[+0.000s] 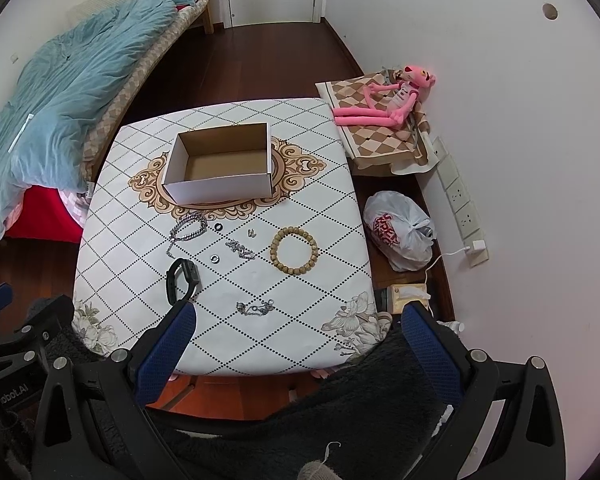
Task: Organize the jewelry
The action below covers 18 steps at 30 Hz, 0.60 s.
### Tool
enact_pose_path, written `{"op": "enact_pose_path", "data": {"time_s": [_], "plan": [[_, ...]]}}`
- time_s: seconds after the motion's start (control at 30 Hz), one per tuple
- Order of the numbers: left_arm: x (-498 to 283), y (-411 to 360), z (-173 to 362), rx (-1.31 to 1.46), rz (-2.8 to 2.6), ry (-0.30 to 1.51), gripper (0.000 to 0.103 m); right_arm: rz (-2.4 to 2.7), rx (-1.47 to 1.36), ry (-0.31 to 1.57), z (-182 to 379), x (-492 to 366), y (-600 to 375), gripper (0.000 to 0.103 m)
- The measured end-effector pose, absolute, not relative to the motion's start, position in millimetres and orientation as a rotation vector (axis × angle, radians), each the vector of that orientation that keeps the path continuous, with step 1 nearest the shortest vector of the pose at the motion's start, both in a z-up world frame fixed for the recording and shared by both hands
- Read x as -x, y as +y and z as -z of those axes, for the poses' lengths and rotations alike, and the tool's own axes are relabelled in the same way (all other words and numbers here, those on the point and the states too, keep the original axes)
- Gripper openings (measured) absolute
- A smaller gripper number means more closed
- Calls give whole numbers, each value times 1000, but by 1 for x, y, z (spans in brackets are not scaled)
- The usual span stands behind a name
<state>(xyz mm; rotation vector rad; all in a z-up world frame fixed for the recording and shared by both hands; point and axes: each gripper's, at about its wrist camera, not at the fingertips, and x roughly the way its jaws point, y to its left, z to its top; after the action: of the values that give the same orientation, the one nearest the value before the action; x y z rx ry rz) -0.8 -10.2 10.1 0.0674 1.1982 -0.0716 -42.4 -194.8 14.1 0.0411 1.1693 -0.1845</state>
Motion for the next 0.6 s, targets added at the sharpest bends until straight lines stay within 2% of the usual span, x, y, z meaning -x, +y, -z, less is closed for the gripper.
{"op": "enact_pose_path", "data": {"time_s": [0.6], "plan": [[3, -7, -13, -64, 75, 1190, 103, 180, -23, 1153, -25, 41, -196, 103]]}}
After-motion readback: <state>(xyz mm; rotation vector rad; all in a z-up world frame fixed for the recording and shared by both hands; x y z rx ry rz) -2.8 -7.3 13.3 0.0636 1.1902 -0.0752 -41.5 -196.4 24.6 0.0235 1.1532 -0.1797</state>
